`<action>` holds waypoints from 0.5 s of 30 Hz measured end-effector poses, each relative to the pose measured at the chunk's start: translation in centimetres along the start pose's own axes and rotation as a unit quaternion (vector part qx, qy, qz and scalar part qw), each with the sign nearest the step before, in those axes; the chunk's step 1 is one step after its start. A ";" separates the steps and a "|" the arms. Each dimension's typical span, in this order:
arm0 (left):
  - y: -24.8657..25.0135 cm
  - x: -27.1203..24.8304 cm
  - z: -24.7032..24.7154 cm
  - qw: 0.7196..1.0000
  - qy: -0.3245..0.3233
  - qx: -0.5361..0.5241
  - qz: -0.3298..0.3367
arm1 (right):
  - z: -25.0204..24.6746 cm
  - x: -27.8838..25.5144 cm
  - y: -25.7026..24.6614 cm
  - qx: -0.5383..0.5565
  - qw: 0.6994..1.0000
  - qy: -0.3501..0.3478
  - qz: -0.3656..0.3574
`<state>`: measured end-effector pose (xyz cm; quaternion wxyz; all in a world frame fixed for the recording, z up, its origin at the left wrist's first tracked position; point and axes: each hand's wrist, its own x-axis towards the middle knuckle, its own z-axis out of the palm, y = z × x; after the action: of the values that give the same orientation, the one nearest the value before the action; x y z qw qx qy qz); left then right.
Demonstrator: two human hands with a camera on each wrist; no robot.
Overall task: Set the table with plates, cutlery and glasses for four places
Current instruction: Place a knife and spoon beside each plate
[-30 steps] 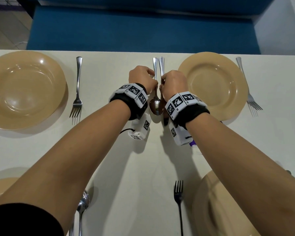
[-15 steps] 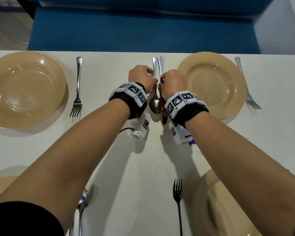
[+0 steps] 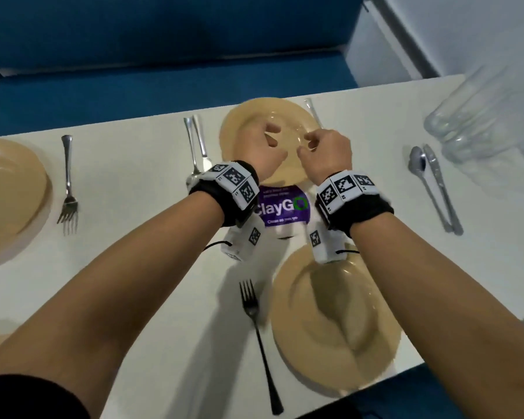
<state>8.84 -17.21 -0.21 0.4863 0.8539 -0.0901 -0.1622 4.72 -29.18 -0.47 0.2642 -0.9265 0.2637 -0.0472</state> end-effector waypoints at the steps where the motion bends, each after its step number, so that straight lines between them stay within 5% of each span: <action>1: 1.2 -0.6 2.0 1.000 -0.025 0.010 0.008 | -1.4 -0.2 2.2 -0.005 1.000 0.007 0.022; 10: 9.4 -2.1 22.5 0.966 -0.212 0.145 -0.004 | -11.2 0.5 22.9 -0.082 0.976 -0.035 0.201; 15: 10.5 -0.7 30.8 0.957 -0.209 0.189 -0.067 | -12.0 2.2 29.2 -0.101 0.973 -0.078 0.194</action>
<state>-3.01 -47.06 -5.66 0.2748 0.8811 -0.1616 -0.3494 -9.64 -56.94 -5.34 0.1934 -0.8805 0.4201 0.1038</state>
